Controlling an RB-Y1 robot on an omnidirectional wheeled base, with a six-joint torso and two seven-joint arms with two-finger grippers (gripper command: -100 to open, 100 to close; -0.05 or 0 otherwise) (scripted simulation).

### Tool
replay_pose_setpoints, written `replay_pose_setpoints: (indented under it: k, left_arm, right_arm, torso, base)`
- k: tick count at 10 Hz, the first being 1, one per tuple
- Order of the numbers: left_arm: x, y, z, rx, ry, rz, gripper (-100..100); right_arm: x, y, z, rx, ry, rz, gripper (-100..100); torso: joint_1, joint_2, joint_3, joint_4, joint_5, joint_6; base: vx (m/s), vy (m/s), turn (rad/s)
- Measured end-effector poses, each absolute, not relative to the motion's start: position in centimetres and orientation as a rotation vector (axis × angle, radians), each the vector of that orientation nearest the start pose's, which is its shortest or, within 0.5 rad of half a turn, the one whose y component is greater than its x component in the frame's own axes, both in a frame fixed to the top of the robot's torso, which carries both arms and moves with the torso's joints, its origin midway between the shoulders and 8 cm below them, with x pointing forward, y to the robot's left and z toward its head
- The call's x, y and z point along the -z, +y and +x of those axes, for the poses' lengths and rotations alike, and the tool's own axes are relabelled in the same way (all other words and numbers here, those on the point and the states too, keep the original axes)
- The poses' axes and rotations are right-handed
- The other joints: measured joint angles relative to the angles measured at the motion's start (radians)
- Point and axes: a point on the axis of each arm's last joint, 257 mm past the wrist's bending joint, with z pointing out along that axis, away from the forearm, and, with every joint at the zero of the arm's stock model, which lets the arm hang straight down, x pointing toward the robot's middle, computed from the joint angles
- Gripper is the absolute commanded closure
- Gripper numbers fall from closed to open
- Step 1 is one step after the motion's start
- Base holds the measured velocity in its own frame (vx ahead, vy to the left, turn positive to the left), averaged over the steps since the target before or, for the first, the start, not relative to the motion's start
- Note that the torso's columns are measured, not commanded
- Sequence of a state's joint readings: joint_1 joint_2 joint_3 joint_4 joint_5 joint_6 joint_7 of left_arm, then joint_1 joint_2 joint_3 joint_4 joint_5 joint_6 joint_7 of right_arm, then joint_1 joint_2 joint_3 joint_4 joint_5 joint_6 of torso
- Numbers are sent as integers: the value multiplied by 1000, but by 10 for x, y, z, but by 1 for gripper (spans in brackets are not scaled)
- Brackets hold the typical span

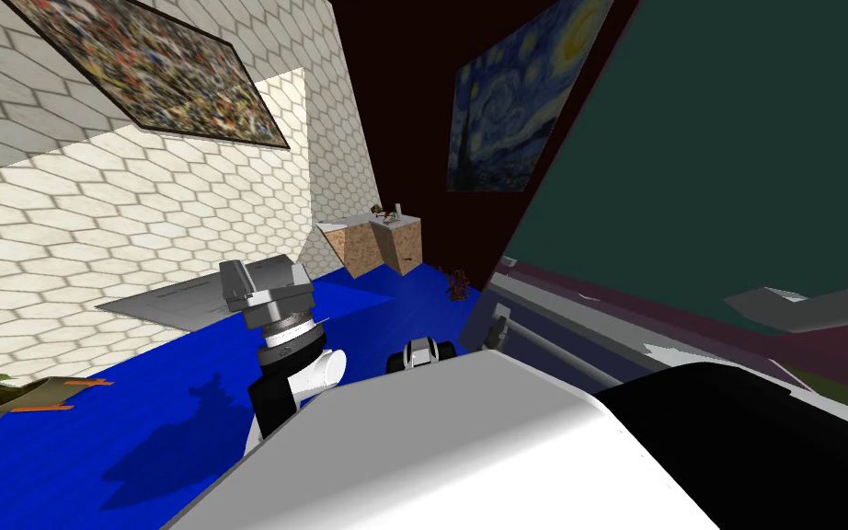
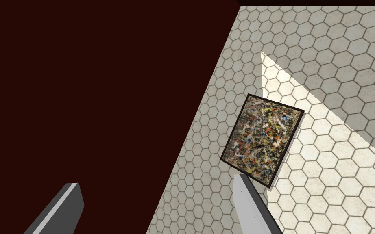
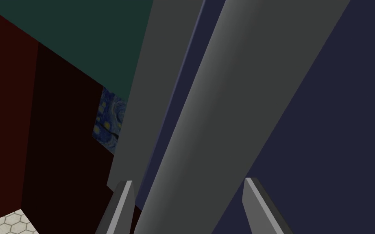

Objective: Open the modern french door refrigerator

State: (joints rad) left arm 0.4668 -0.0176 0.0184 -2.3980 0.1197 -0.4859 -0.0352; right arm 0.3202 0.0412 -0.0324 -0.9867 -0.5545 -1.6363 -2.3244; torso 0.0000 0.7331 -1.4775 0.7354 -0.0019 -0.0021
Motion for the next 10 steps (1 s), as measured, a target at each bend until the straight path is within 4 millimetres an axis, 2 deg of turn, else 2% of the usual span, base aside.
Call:
replay_pose_setpoints:
  k: [3,7,10]
  left_arm:
    - [-83,292,317,1370,440,-617,0]
    - [-83,292,317,1370,440,-617,0]
    - [-83,292,317,1371,440,-617,0]
  right_arm:
    - [258,-386,221,2537,1123,-672,100]
    - [261,-383,220,2530,1134,-689,100]
    - [259,-382,218,2530,1124,-682,100]
  torso:
    - [4,5,3,1,0,1]
    - [-5,0,-2,2,2,2]
    - [1,6,3,1,0,2]
  base:
    - [-89,123,-25]
    - [-86,113,-14]
    - [-113,148,-13]
